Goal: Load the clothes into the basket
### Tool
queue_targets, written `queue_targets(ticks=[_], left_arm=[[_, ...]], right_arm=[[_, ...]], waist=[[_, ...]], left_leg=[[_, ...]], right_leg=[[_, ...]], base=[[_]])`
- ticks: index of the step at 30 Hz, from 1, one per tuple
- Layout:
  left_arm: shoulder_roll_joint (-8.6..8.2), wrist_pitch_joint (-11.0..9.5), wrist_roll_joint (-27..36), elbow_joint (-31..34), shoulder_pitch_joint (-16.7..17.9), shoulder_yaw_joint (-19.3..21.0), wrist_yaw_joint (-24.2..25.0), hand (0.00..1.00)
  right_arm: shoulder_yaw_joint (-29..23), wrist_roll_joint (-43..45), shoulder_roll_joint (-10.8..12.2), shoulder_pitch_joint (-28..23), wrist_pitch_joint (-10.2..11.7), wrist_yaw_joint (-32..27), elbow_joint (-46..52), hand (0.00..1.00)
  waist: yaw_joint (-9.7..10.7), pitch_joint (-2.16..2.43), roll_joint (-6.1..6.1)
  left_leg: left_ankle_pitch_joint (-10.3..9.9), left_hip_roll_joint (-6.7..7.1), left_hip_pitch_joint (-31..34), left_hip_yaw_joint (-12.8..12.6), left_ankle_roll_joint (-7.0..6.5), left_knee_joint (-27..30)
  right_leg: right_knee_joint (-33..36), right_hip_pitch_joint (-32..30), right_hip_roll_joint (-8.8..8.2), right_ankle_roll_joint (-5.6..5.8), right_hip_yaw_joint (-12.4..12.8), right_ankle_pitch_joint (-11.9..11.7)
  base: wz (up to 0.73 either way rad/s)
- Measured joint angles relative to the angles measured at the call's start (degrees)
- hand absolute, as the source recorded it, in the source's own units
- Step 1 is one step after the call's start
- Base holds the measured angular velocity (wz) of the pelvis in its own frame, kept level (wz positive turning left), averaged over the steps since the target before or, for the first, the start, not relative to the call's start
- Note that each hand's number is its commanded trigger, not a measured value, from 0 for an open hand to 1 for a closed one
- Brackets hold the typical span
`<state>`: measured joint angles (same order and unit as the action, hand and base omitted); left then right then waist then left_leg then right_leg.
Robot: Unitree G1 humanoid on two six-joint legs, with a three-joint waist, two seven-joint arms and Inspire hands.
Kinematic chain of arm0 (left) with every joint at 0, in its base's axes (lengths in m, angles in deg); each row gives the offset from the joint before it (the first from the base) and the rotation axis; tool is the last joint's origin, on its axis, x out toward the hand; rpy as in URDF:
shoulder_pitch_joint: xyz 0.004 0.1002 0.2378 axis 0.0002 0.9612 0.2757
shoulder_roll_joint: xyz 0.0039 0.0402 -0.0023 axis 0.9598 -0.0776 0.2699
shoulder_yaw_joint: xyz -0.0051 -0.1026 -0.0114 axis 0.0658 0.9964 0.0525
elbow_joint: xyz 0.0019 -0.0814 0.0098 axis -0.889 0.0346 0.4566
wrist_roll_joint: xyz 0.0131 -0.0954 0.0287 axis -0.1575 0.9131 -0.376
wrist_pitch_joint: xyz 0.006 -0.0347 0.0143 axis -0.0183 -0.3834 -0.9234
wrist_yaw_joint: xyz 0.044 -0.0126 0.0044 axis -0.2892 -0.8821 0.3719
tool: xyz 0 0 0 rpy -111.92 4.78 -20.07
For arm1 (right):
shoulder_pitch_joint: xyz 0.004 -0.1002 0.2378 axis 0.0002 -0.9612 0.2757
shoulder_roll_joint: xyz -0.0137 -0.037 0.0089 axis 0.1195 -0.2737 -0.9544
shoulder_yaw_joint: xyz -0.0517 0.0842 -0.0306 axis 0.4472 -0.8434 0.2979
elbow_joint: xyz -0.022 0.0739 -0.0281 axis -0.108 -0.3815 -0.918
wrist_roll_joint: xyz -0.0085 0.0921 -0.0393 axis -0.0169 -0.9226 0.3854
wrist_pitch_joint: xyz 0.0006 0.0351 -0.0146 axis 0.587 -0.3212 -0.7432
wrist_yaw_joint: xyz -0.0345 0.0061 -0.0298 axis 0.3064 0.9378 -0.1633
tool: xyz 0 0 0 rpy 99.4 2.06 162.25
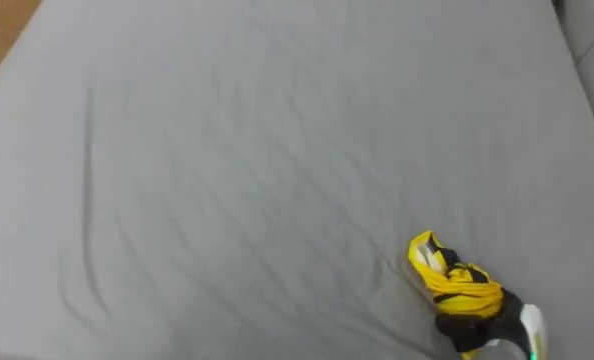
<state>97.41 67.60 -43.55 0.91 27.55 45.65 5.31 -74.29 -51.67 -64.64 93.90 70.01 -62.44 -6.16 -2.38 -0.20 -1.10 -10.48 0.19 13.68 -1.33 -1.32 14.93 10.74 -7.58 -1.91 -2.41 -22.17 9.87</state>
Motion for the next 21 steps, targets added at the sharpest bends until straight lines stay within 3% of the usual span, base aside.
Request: queue_targets(ticks=[2,4,8,12,14,16,20,21], left_arm=[[0.02,0.45,0.01,-0.19,-0.01,-0.03,0.08,0.00],[0.29,0.98,-0.22,-0.12,-0.01,0.24,0.08,0.00],[1.10,1.05,-1.37,0.09,-0.40,0.23,0.14,0.00],[1.09,0.04,-1.67,0.19,-0.54,0.23,0.00,0.00],[1.06,-0.24,-2.12,0.53,-0.96,0.68,-0.19,0.00],[1.07,-0.50,-2.13,1.42,-0.66,1.08,-0.20,0.00],[1.07,-1.04,-2.19,3.76,-0.10,1.34,-0.41,0.00],[1.07,-1.06,-2.22,4.34,-0.18,1.32,-0.40,0.00]], right_arm=[[-0.26,-1.93,-1.41,0.98,-0.36,-0.54,-0.86,1.00],[-1.56,-3.70,-2.73,1.74,-0.95,-1.49,-0.88,1.00],[-3.65,-5.91,-3.11,1.82,-1.14,-1.55,-0.38,1.00],[-3.54,-8.85,-2.85,-0.02,-1.13,-0.26,2.32,1.00],[-3.83,-8.86,-2.36,-2.11,-1.15,1.20,5.05,1.00],[-4.20,-8.92,-1.74,-4.25,-1.35,2.21,8.60,1.00],[-4.83,-7.67,-0.70,-9.77,-1.58,3.07,19.59,1.00],[-4.83,-7.79,-0.67,-12.02,-1.69,3.14,24.32,1.00]], waist=[[-0.72,0.21,-0.52],[-1.50,0.03,-1.60],[-1.39,0.06,-1.64],[-1.13,-0.37,-0.62],[-0.98,-0.67,0.54],[-0.68,-0.62,1.62],[1.89,-0.48,3.61],[2.22,-0.27,4.17]], left_leg=[[0.36,-0.01,0.83,0.12,0.00,-0.06],[0.66,0.10,1.77,0.00,0.09,-0.11],[1.59,0.12,1.78,-0.76,0.25,-0.74],[2.03,0.23,-1.35,-1.84,0.34,-3.44],[2.02,0.25,-3.05,-2.85,0.34,-4.06],[2.02,0.31,-4.36,-3.33,0.33,-4.40],[2.01,0.55,-7.04,-4.46,0.34,-4.84],[2.01,0.54,-8.00,-5.36,0.34,-5.15]], right_leg=[[0.00,-1.00,-0.11,-0.12,-0.19,-0.25],[-0.05,-1.82,-0.25,-0.22,-0.15,-0.40],[-0.06,-2.51,-0.34,-0.35,-0.05,-0.32],[-0.33,-1.16,-0.30,-0.24,1.53,-0.23],[-0.43,-0.18,-0.31,-0.10,2.63,-0.02],[-0.38,0.58,-0.35,0.03,3.73,0.13],[-0.47,2.75,-0.49,0.40,5.76,0.45],[-0.41,3.14,-0.37,0.45,6.85,0.49]], base=[[0.03],[0.00],[0.01],[-0.18],[-0.19],[-0.27],[-0.16],[-0.42]])
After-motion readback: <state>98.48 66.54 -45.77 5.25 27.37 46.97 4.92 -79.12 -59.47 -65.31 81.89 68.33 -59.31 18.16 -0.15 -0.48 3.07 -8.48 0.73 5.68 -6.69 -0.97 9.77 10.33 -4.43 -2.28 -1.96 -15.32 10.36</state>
